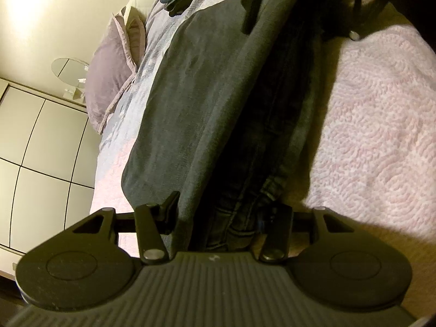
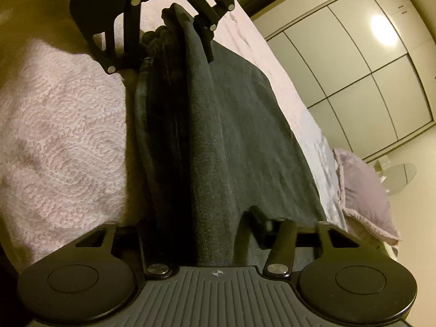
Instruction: Fold clothes
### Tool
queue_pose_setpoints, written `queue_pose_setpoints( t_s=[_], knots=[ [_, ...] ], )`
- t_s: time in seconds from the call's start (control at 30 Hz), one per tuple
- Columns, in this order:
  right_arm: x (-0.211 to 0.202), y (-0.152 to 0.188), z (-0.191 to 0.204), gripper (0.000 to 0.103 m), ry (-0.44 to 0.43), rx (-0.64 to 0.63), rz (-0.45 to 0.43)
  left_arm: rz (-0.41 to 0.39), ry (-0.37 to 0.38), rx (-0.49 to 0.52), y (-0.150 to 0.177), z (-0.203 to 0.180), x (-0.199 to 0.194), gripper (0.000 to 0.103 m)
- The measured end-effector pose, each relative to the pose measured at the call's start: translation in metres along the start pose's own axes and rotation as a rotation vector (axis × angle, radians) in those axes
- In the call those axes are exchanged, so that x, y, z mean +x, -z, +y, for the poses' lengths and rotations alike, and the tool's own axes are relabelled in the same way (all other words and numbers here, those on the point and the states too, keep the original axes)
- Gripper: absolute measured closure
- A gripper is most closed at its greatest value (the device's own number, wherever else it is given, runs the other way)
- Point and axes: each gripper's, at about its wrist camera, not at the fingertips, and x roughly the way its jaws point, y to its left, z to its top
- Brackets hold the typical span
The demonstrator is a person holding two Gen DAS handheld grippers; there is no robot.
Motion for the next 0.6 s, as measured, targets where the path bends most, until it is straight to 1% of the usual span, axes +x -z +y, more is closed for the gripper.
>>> queue_pose_setpoints(
  t_s=[0.03, 0.07, 0.13, 0.2, 0.3, 0.47, 0.6],
  knots=[
    [-0.005, 0.000, -0.002, 0.072, 0.003, 0.005, -0.006, -0.005, 0.001, -0.004, -0.001, 0.000, -0.005, 0.060],
    [-0.010, 0.001, -0.005, 0.075, 0.007, 0.011, -0.012, -0.010, 0.002, -0.008, -0.003, 0.001, -0.010, 0.061],
    [-0.023, 0.001, -0.012, 0.077, 0.014, 0.033, -0.023, -0.026, 0.005, -0.018, -0.006, 0.001, -0.024, 0.062],
    [-0.037, 0.000, -0.019, 0.077, 0.017, 0.051, -0.032, -0.040, 0.007, -0.026, -0.008, 0.000, -0.035, 0.062],
    [-0.050, 0.003, -0.018, 0.077, 0.015, 0.046, -0.027, -0.038, 0.004, -0.024, -0.010, -0.009, -0.038, 0.061],
    [-0.047, 0.006, -0.003, 0.077, 0.020, 0.035, -0.002, -0.036, -0.002, -0.022, -0.013, -0.023, -0.041, 0.061],
    [-0.048, 0.007, -0.003, 0.077, 0.018, 0.048, -0.007, -0.035, 0.004, -0.027, -0.013, -0.018, -0.042, 0.061]
  ],
)
